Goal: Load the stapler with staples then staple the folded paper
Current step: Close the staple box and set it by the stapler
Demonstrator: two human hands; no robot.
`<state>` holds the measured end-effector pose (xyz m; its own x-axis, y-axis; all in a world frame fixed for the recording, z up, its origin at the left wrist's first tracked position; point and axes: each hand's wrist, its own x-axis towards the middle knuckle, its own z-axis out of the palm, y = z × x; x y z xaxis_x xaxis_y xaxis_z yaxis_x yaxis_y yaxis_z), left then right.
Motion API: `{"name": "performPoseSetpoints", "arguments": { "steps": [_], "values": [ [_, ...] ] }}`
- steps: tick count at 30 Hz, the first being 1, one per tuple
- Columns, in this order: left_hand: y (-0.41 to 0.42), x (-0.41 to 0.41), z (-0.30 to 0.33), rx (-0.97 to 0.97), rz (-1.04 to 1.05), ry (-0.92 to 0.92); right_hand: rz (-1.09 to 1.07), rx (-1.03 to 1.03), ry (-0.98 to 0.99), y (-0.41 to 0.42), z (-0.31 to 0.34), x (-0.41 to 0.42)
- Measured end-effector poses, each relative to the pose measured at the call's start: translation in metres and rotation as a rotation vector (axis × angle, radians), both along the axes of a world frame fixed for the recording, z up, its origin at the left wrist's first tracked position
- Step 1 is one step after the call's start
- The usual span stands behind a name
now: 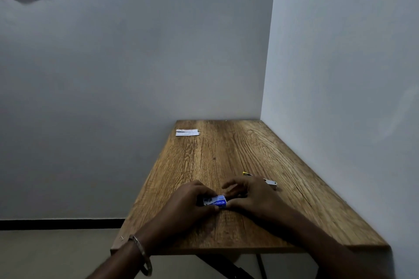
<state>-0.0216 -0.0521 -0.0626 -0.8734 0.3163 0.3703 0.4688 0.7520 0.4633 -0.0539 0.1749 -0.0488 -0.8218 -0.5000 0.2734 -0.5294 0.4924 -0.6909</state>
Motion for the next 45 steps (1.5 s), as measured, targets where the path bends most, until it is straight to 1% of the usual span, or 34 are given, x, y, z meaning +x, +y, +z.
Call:
{"name": "performPoseSetpoints", "arguments": {
  "steps": [4,12,16,18,20,22,25,27,31,38,43,45],
  "values": [
    [-0.001,-0.002,0.000,0.007,-0.004,-0.015,0.002,0.000,-0.023,-0.004,-0.001,-0.002],
    [-0.001,-0.002,0.000,0.020,0.000,-0.027,-0.006,0.081,0.041,-0.004,0.000,-0.005],
    [-0.001,0.001,0.000,0.013,0.007,-0.045,0.007,0.057,0.034,0.004,0.001,0.004],
    [-0.002,0.002,0.001,0.025,0.011,-0.070,-0.078,-0.028,0.085,0.012,0.004,0.006],
    [-0.007,0.004,0.000,0.020,0.011,-0.098,-0.217,-0.100,0.149,0.025,0.010,0.001],
    [-0.011,0.005,0.000,0.002,0.020,-0.110,-0.337,-0.008,0.225,0.043,0.014,-0.010],
    [-0.016,0.007,0.001,0.001,0.041,-0.110,-0.407,0.197,0.158,0.061,0.012,-0.026],
    [-0.014,0.008,0.002,-0.001,0.042,-0.107,-0.379,0.211,0.119,0.062,0.005,-0.030],
    [-0.012,0.010,0.002,-0.003,0.029,-0.096,-0.316,0.195,0.176,0.046,0.001,-0.029],
    [-0.010,0.010,0.004,-0.015,0.031,-0.113,-0.170,0.201,0.181,0.010,0.001,-0.023],
    [-0.010,0.010,0.004,-0.011,0.028,-0.113,-0.145,0.198,0.167,0.010,0.003,-0.020],
    [-0.010,0.010,0.003,-0.010,0.028,-0.114,-0.166,0.151,0.196,0.014,0.005,-0.016]
  ]
}}
